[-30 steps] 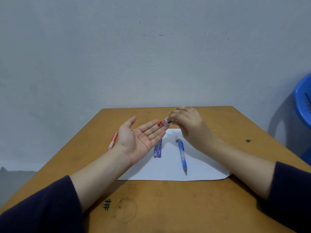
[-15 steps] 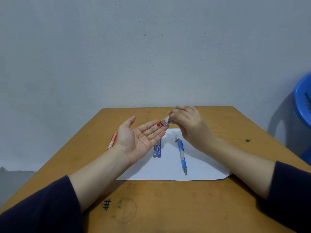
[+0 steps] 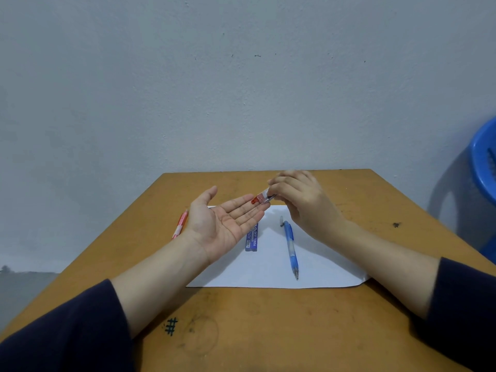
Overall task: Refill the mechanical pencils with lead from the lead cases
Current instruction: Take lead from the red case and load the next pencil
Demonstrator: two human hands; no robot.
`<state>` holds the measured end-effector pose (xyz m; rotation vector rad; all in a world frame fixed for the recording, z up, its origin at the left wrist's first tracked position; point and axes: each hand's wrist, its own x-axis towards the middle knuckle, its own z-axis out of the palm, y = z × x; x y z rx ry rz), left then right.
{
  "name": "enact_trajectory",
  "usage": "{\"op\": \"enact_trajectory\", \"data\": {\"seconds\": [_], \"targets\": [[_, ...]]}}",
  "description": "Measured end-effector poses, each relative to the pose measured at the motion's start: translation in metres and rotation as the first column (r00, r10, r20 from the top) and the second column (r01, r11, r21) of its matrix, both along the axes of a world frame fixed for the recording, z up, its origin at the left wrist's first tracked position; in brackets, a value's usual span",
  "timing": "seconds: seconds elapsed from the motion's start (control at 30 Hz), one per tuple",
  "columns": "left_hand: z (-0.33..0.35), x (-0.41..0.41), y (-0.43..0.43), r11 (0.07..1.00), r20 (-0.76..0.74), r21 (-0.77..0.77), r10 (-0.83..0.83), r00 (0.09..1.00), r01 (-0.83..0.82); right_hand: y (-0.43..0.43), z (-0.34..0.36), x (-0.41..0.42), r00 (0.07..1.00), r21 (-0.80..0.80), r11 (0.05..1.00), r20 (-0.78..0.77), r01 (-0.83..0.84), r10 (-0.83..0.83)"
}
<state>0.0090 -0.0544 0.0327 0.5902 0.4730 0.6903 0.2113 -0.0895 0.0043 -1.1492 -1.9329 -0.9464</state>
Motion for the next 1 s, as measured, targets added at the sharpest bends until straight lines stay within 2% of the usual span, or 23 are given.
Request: {"op": "enact_trajectory", "data": {"seconds": [0.17,0.3,0.43,0.5,0.6,0.7,0.83,1.0], "targets": [[0.001,0.0,-0.001,1.0,0.016,0.009,-0.004,1.0,0.004,-0.002,0.0,-0.002,0.999,-0.022,1.0,-0.051,-0.003,0.001],[0.003,0.001,-0.002,0.999,0.006,0.042,-0.004,1.0,0.004,-0.003,-0.001,-0.004,0.986,-0.079,0.996,-0.164,-0.037,0.024],[0.002,0.002,-0.004,0.991,-0.051,0.13,0.025,0.998,-0.019,-0.006,-0.001,-0.006,0.958,-0.095,0.993,-0.283,-0.077,0.047],[-0.001,0.005,-0.004,0.975,-0.104,0.21,0.092,0.99,-0.069,-0.007,0.001,-0.007,0.941,-0.086,0.992,-0.335,-0.091,0.058],[-0.008,0.007,-0.004,0.876,-0.216,0.459,0.275,0.937,-0.151,-0.008,0.002,-0.011,0.912,-0.053,0.997,-0.407,-0.064,0.037],[-0.011,0.007,-0.005,0.753,-0.22,0.635,0.387,0.895,-0.17,-0.009,0.003,-0.014,0.887,-0.038,0.999,-0.462,-0.039,0.017],[-0.012,0.006,-0.007,0.68,-0.159,0.706,0.426,0.891,-0.199,-0.011,0.004,-0.02,0.843,-0.054,0.997,-0.538,-0.058,0.02],[-0.014,0.007,-0.008,0.655,-0.139,0.727,0.436,0.889,-0.208,-0.015,0.005,-0.026,0.841,-0.065,0.995,-0.541,-0.077,0.03]]}}
